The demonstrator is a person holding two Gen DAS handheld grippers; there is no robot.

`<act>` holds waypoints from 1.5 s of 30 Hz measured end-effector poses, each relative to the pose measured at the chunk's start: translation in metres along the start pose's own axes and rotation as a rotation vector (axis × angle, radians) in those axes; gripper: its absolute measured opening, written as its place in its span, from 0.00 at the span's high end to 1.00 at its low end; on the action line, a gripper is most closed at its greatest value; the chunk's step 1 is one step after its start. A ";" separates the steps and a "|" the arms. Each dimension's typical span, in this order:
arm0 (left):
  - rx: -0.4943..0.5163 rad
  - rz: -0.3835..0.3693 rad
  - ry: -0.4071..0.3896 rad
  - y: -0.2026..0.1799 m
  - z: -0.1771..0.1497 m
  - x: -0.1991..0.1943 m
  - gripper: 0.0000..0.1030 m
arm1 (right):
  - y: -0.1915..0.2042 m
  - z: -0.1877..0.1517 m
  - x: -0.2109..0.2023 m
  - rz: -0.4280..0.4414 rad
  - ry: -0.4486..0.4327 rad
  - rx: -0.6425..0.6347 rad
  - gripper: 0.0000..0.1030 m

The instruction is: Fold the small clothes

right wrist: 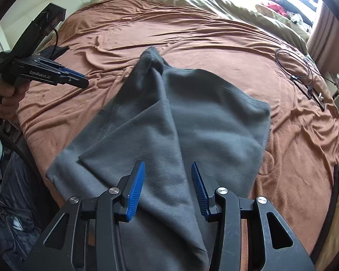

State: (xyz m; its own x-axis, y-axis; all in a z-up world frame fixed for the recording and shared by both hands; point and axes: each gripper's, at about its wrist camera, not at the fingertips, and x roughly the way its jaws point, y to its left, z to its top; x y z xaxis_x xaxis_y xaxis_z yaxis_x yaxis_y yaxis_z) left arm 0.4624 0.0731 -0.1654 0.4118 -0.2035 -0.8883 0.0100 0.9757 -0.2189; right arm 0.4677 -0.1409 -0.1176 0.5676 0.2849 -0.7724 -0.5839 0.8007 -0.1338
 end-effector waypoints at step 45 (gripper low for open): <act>-0.216 -0.161 -0.068 0.008 -0.076 -0.003 0.72 | 0.018 0.028 -0.013 -0.093 -0.092 -0.108 0.98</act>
State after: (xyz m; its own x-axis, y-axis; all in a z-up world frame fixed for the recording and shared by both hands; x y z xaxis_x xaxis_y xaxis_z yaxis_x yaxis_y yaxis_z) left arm 0.3923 0.0749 -0.1954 0.4813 -0.3418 -0.8072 -0.1108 0.8898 -0.4428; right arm 0.4658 -0.1152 -0.0927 0.6701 0.2636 -0.6939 -0.5827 0.7659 -0.2718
